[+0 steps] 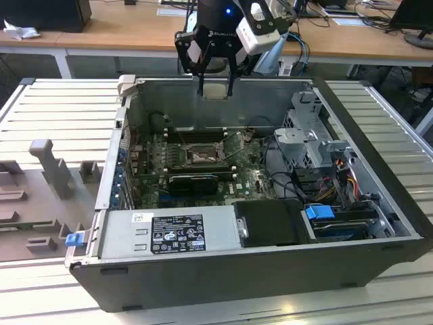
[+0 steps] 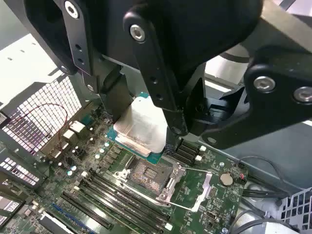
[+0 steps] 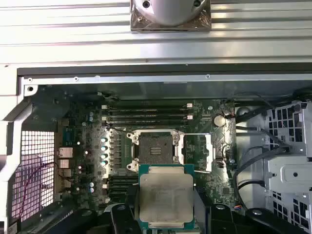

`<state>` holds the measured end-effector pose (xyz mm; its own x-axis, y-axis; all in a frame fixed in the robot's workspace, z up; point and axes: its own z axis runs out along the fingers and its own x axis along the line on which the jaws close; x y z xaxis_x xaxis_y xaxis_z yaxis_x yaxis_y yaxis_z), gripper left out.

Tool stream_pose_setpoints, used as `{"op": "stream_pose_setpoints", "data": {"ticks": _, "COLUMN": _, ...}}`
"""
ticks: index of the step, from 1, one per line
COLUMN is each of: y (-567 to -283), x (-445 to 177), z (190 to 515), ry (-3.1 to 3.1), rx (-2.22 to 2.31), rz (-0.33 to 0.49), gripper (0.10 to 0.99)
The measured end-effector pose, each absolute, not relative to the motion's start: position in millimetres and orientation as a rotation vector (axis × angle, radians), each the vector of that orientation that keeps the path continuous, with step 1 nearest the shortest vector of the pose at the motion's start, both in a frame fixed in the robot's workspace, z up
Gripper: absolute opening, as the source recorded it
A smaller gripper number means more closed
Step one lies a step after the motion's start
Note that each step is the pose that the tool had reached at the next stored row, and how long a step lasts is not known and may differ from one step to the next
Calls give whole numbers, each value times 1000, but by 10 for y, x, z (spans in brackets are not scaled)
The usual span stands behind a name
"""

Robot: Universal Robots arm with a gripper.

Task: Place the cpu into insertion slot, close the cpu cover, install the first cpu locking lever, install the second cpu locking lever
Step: 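Place the cpu into insertion slot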

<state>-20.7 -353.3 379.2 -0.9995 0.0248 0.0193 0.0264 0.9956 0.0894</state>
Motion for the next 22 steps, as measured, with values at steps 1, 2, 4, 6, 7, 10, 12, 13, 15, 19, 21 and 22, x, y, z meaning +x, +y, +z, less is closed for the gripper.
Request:
{"op": "stream_pose_setpoints", "data": {"ticks": 1, "y": -3533, "x": -207, "z": 3792, "ry": -3120, "rx": -48, "rz": -140, "gripper": 537}}
{"op": "stream_pose_setpoints", "data": {"ticks": 2, "y": -3533, "x": -207, "z": 3792, "ry": -3120, "rx": -60, "rz": -140, "gripper": 537}}
{"op": "stream_pose_setpoints", "data": {"ticks": 4, "y": -3534, "x": -207, "z": 3792, "ry": -3120, "rx": -97, "rz": -141, "gripper": 537}}
{"op": "stream_pose_setpoints", "data": {"ticks": 6, "y": -3533, "x": -207, "z": 3791, "ry": -3120, "rx": -132, "rz": -141, "gripper": 537}}
{"op": "stream_pose_setpoints", "data": {"ticks": 7, "y": -3534, "x": -207, "z": 3791, "ry": -3120, "rx": -149, "rz": -141, "gripper": 537}}
{"op": "stream_pose_setpoints", "data": {"ticks": 10, "y": -3534, "x": -207, "z": 3778, "ry": -3120, "rx": -159, "rz": -141, "gripper": 537}}
{"op": "stream_pose_setpoints", "data": {"ticks": 12, "y": -3536, "x": -208, "z": 3766, "ry": -3120, "rx": -159, "rz": -141, "gripper": 537}}
{"op": "stream_pose_setpoints", "data": {"ticks": 13, "y": -3536, "x": -207, "z": 3764, "ry": -3119, "rx": -159, "rz": -141, "gripper": 537}}
{"op": "stream_pose_setpoints", "data": {"ticks": 15, "y": -3536, "x": -207, "z": 3763, "ry": -3119, "rx": -172, "rz": -141, "gripper": 537}}
{"op": "stream_pose_setpoints", "data": {"ticks": 19, "y": -3536, "x": -207, "z": 3761, "ry": -3116, "rx": -250, "rz": -141, "gripper": 537}}
{"op": "stream_pose_setpoints", "data": {"ticks": 21, "y": -3536, "x": -207, "z": 3761, "ry": -3115, "rx": -271, "rz": -141, "gripper": 537}}
{"op": "stream_pose_setpoints", "data": {"ticks": 22, "y": -3537, "x": -207, "z": 3761, "ry": -3114, "rx": -285, "rz": -141, "gripper": 537}}
